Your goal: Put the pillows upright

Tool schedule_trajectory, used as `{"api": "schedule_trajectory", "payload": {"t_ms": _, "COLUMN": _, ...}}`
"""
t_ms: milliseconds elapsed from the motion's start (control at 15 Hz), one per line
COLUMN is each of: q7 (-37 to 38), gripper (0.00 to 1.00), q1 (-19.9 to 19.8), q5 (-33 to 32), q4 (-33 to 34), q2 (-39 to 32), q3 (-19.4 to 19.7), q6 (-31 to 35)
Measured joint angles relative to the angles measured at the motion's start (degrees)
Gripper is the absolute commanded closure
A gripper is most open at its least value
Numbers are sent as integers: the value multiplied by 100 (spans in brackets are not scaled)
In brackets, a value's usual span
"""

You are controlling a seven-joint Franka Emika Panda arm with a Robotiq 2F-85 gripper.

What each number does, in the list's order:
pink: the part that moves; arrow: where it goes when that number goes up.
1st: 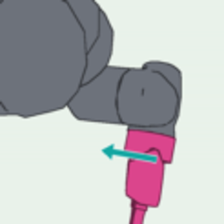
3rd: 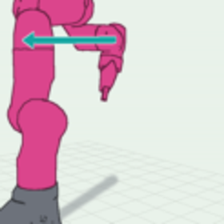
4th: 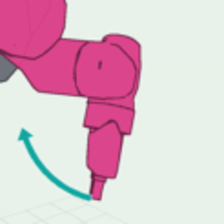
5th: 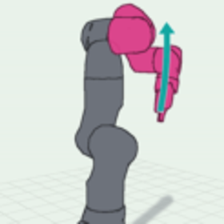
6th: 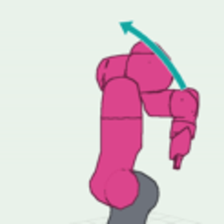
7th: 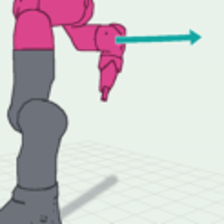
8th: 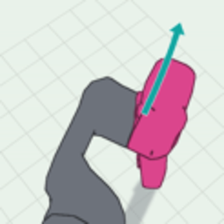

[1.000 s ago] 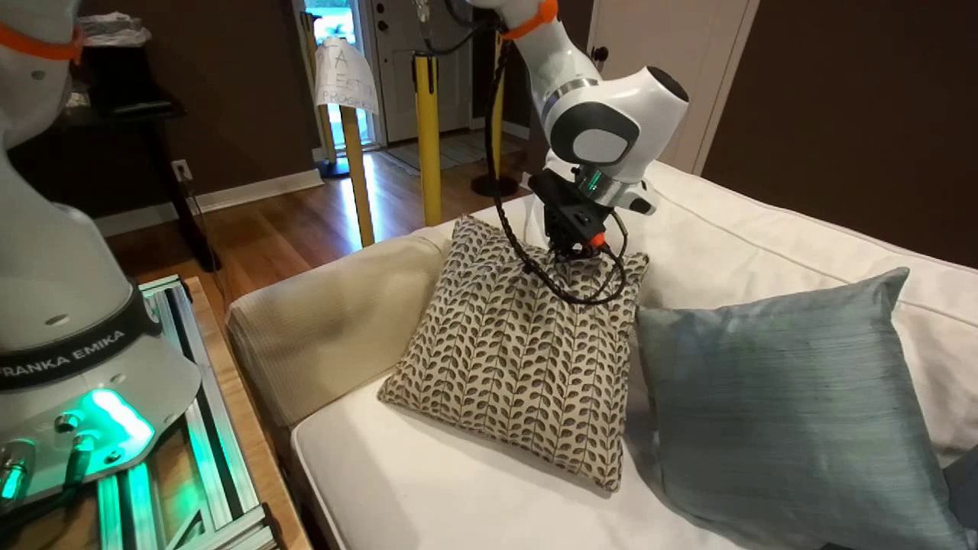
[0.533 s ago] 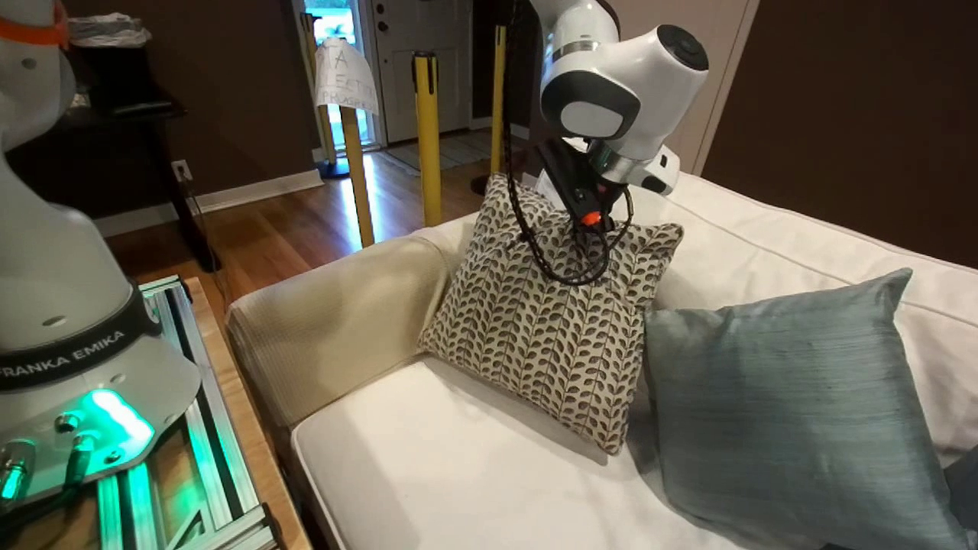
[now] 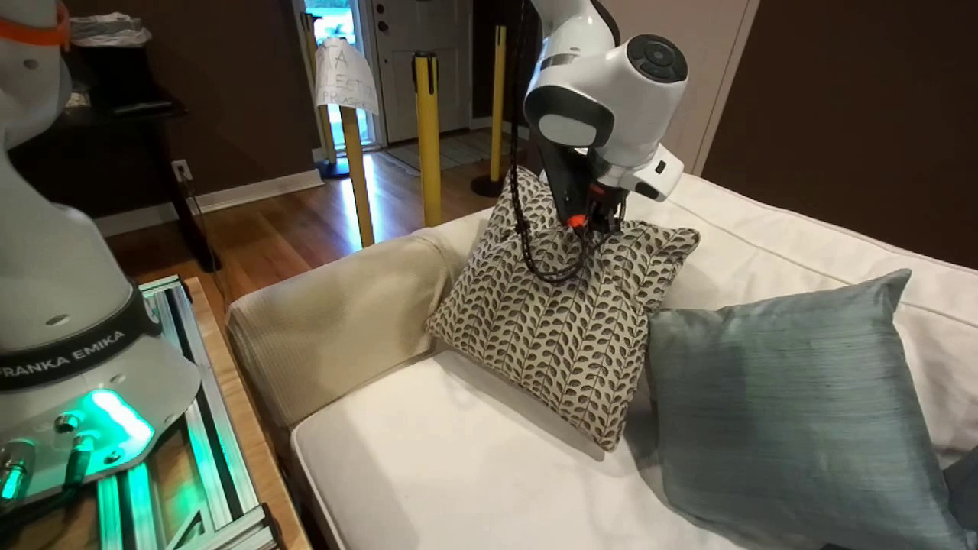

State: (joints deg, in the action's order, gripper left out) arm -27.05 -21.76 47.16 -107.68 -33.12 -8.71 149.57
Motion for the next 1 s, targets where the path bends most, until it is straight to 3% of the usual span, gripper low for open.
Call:
{"api": "schedule_trajectory", "payload": {"t_ms": 67, "q7": 8, "gripper": 68, "q1": 46, "q5": 118, "q4": -28, "q2": -10, "q3": 1, "q6": 181}}
{"api": "schedule_trajectory", "payload": {"t_ms": 400, "q7": 267, "gripper": 31, "q1": 169, "q5": 187, "q4": 6, "q2": 70, "q3": 148, "q6": 448}}
{"api": "schedule_trajectory", "payload": {"t_ms": 667, "q7": 617, "gripper": 1, "q1": 321, "q5": -374, "q4": 29, "q2": 350, "q3": 711, "q6": 567}}
{"api": "schedule_trajectory", "payload": {"t_ms": 1000, "q7": 2144, "gripper": 0, "q1": 800, "q5": -2603, "q4": 41, "q2": 445, "q3": 1884, "q6": 583}}
